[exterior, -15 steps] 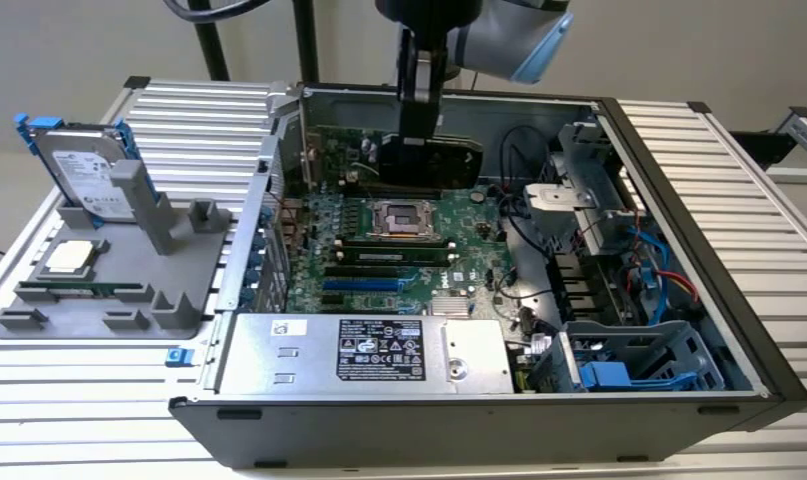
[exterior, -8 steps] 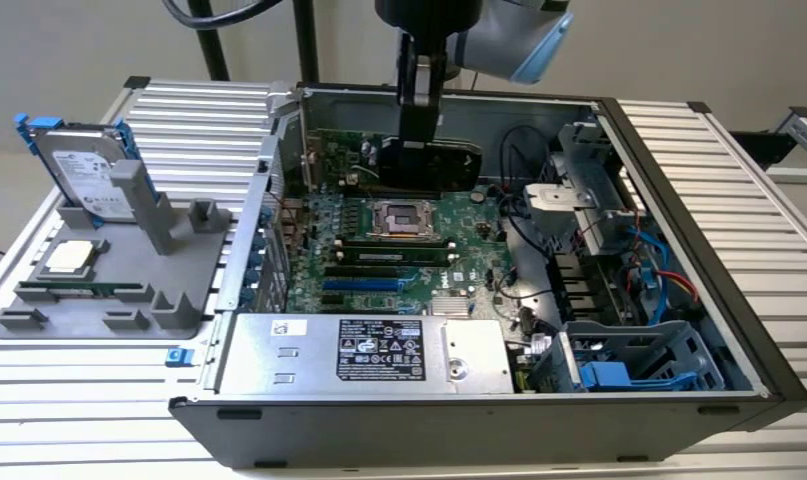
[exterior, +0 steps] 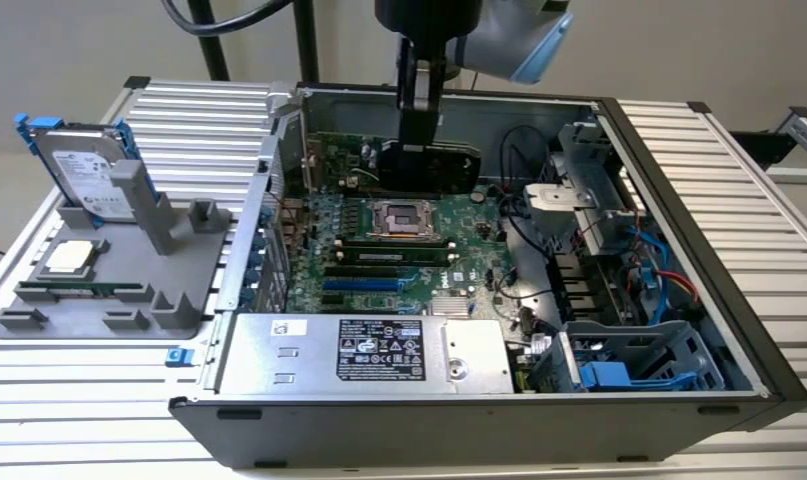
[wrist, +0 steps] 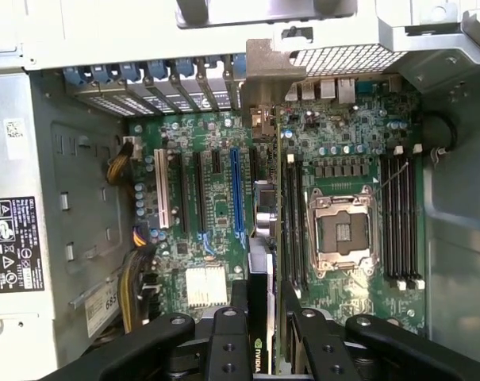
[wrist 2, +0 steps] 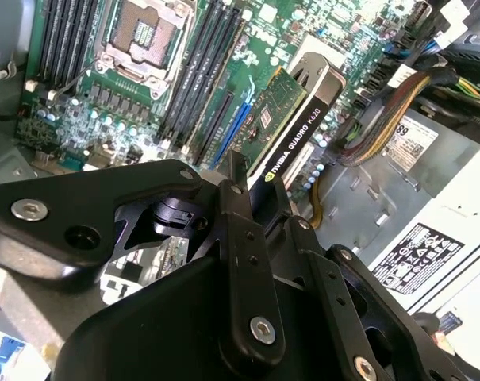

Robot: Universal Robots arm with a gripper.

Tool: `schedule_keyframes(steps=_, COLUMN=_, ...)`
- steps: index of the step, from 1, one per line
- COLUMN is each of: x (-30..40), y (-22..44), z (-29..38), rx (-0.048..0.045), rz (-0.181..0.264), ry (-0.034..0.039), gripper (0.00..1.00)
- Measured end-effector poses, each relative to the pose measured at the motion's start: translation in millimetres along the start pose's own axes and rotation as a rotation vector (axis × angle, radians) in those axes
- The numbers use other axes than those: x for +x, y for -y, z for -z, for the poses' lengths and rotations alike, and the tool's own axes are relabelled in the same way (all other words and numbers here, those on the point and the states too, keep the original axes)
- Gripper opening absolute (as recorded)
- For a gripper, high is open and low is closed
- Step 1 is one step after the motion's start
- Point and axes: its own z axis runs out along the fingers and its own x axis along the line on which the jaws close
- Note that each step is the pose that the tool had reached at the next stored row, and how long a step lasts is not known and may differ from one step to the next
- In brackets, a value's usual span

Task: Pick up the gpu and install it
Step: 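Insert the gpu into the slot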

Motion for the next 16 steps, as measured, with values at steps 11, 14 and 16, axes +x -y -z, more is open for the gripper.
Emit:
schedule_keyframes(steps=11, x=-0.3, y=-0.1, z=-4.0, rx=0.0002, rz=0.003, ry=-0.0010, gripper=0.00)
schedule_keyframes(steps=14, x=-0.4, y=-0.1, z=-4.9, rx=0.0002, rz=0.004, ry=-0.0013, gripper=0.00)
schedule_keyframes(steps=16, x=-0.5, y=-0.1, z=-5.6, rx=0.0002, rz=0.004, ry=-0.0015, gripper=0.00)
